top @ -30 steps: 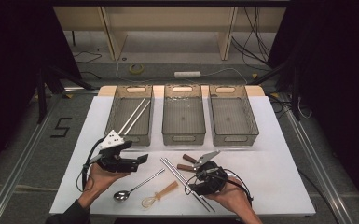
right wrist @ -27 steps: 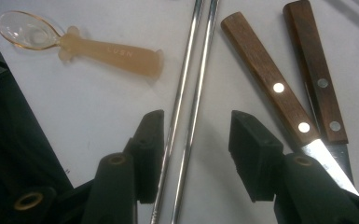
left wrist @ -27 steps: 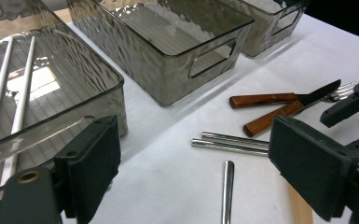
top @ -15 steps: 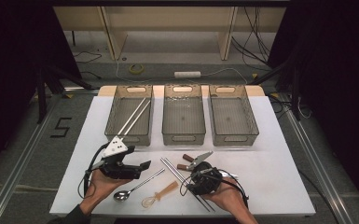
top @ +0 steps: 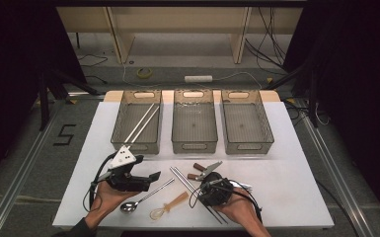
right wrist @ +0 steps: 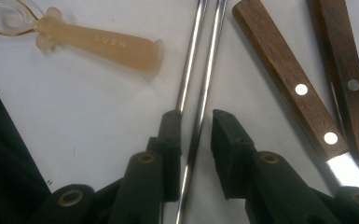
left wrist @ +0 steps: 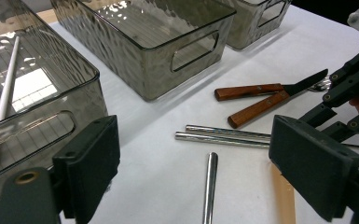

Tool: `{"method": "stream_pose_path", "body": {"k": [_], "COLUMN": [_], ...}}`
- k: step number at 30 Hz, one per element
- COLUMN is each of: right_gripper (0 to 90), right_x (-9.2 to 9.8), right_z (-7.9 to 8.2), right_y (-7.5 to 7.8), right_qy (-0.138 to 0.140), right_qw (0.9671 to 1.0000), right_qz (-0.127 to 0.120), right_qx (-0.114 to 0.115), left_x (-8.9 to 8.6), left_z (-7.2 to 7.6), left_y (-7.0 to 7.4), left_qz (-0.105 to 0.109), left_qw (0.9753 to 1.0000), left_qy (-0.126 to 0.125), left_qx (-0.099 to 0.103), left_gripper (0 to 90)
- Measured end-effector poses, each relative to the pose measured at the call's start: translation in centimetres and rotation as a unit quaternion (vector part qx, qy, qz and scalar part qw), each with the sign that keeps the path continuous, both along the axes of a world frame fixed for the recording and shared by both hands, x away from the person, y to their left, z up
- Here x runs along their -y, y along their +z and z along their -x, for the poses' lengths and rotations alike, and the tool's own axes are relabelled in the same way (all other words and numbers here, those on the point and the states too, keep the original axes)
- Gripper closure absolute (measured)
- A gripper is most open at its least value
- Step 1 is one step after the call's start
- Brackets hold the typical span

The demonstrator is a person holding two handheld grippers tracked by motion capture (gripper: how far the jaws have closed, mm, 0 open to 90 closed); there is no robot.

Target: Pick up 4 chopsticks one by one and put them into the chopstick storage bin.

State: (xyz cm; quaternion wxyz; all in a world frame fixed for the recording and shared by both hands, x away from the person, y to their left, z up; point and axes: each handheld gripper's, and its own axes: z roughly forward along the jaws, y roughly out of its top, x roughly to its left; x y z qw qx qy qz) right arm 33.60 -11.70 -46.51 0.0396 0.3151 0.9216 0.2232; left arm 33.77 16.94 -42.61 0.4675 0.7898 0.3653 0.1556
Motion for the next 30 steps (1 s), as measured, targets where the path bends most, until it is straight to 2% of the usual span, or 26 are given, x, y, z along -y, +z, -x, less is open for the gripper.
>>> {"method": "stream_pose_path", "body": {"k": [4, 20, 30], "right_gripper": [75.8, 84.2, 86.6], "right_x": [0.0, -0.16, 0.09], "right_z": [-0.01, 0.35, 0.2], "right_y": [-0.15, -0.41, -0.38], "right_qy": [-0.001, -0.002, -0.019], "right_qw": [1.0, 0.9997, 0.9998], "right_qz": [0.002, 0.009, -0.004], "right_qx": [-0.001, 0.021, 0.011], "left_x": [0.03, 0.14, 0.18], "left_z": [0.01, 0.08, 0.06], "left_y": [-0.01, 0.01, 0.02], "left_qz": [-0.004, -0.007, -0.01], "left_qw": [1.0, 1.0, 0.9999], "left_qy": [-0.002, -0.003, -0.006], "left_qx": [0.0, 0.004, 0.004], "left_gripper": [15.8, 15.9, 15.9]}}
